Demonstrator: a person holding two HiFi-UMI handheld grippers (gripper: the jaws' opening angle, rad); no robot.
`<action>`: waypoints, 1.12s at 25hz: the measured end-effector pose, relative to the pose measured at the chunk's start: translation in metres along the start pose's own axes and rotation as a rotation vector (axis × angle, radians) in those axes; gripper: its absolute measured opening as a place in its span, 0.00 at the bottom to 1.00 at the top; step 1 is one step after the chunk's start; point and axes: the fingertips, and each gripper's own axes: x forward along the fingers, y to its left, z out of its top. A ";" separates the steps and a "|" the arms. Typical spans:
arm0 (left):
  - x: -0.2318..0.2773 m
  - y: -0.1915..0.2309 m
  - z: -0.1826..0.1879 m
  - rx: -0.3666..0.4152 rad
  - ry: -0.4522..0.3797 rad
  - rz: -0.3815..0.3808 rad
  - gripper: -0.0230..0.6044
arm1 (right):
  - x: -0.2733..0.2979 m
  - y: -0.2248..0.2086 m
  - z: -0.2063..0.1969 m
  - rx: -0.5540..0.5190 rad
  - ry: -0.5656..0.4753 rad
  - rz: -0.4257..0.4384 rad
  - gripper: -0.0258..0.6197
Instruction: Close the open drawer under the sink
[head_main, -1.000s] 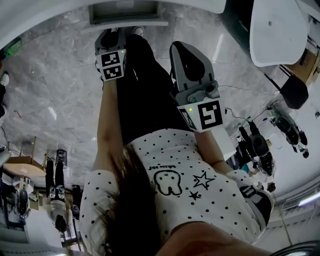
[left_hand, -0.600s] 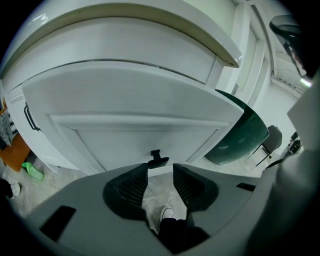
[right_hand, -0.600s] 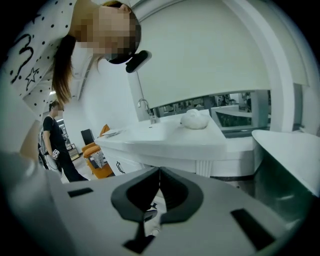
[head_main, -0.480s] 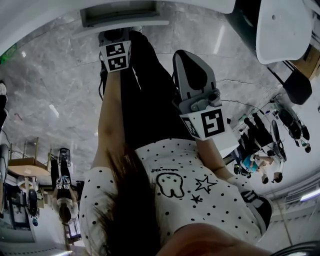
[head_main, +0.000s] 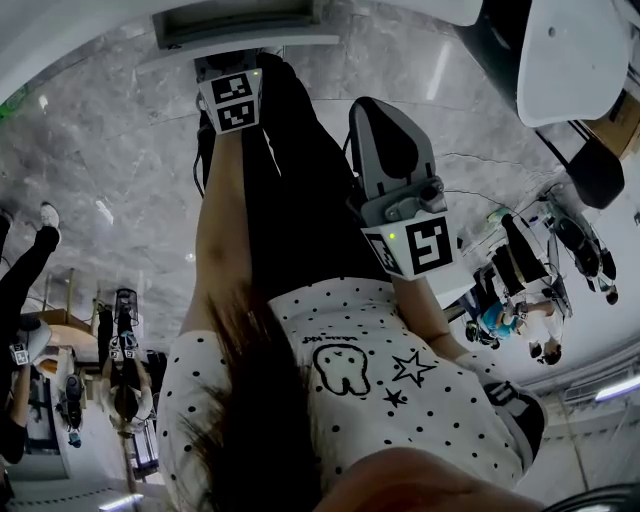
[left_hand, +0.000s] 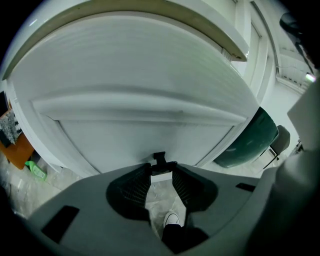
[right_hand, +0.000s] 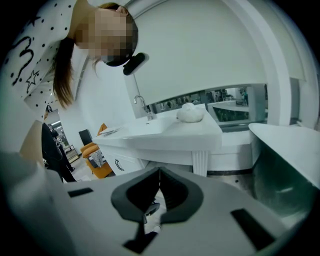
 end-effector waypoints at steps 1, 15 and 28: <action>0.000 0.000 0.000 0.000 -0.001 0.000 0.25 | 0.000 0.000 -0.001 0.002 0.001 0.002 0.06; -0.001 -0.001 0.000 -0.008 0.003 0.001 0.25 | 0.001 0.002 -0.003 0.011 0.009 0.017 0.06; -0.004 0.001 0.003 -0.013 0.022 0.008 0.25 | 0.003 -0.004 -0.002 0.025 0.015 0.017 0.06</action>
